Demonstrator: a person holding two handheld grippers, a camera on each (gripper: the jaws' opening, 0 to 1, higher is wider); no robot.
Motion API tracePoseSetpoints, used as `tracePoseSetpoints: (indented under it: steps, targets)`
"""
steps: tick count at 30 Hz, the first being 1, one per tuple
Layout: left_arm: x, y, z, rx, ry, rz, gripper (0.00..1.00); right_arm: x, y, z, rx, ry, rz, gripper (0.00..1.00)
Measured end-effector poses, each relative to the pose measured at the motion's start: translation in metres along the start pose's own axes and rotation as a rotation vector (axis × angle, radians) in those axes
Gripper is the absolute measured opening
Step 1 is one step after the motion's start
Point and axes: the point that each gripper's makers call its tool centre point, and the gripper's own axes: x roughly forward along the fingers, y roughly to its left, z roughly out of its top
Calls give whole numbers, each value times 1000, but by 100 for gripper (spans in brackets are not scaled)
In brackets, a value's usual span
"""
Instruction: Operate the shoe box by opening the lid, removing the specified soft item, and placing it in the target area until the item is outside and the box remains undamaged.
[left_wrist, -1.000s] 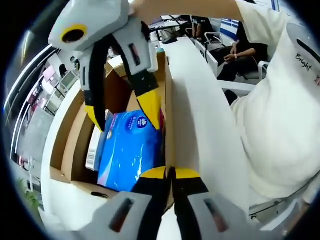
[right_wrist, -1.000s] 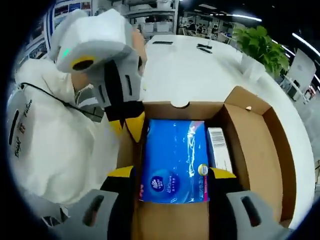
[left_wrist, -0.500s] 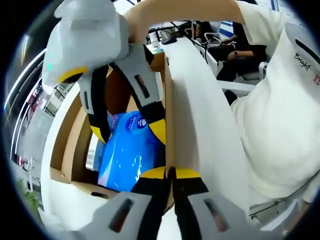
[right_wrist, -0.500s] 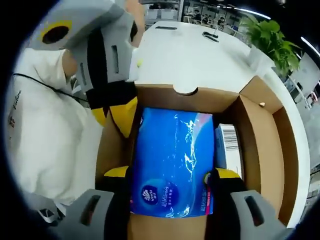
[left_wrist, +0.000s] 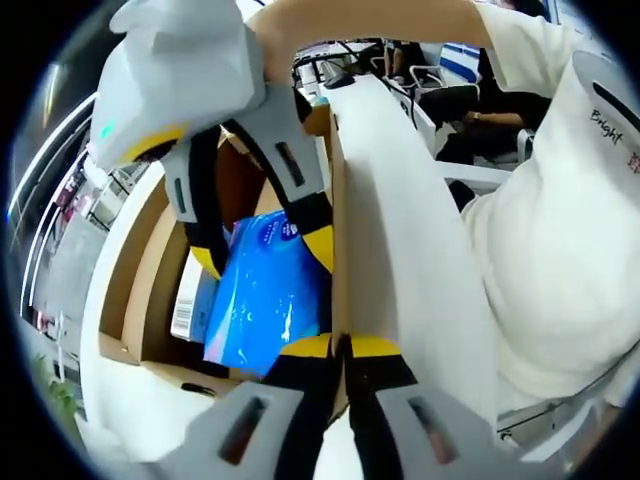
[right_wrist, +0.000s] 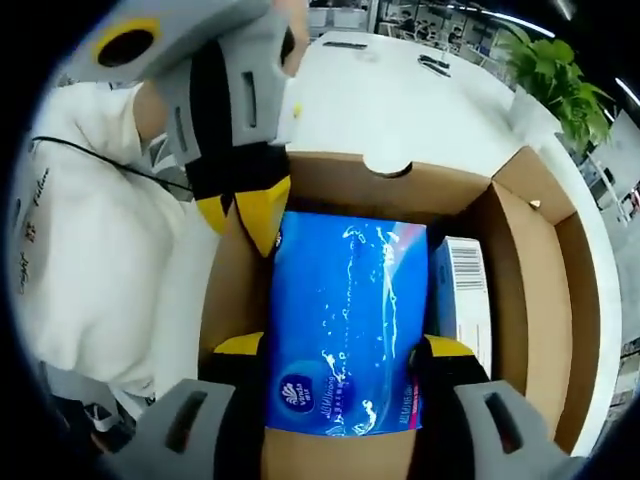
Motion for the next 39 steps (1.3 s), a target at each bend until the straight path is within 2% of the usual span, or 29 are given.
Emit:
tracePoseSetpoints:
  steps: [7,17,23,26,33,35,37,39]
  targets:
    - [0,-1,0,0,-1,2,3,-7,4,-16,-8,-3,1,61]
    - [0,1,0,-11,3,9,3,-24,9,-52,-49,61,19,61]
    - [0,2,0,-12,-3,10,3,-30,10,-64,-49,79,18,61]
    - [0,2,0,-12,-5,12,3,-34,9,-76,-61,117,18,61]
    - [0,1,0,-5,-3,18,4,-50,2,-116,-90,275,1,62]
    - [0,1,0,-2,-7,22,4,-53,1,-123,-79,300,-5,62]
    - [0,2,0,-2,-11,23,4,-52,0,-120,-57,275,-7,63]
    - [0,2,0,-2,-11,23,4,-52,0,-119,-67,285,-5,63]
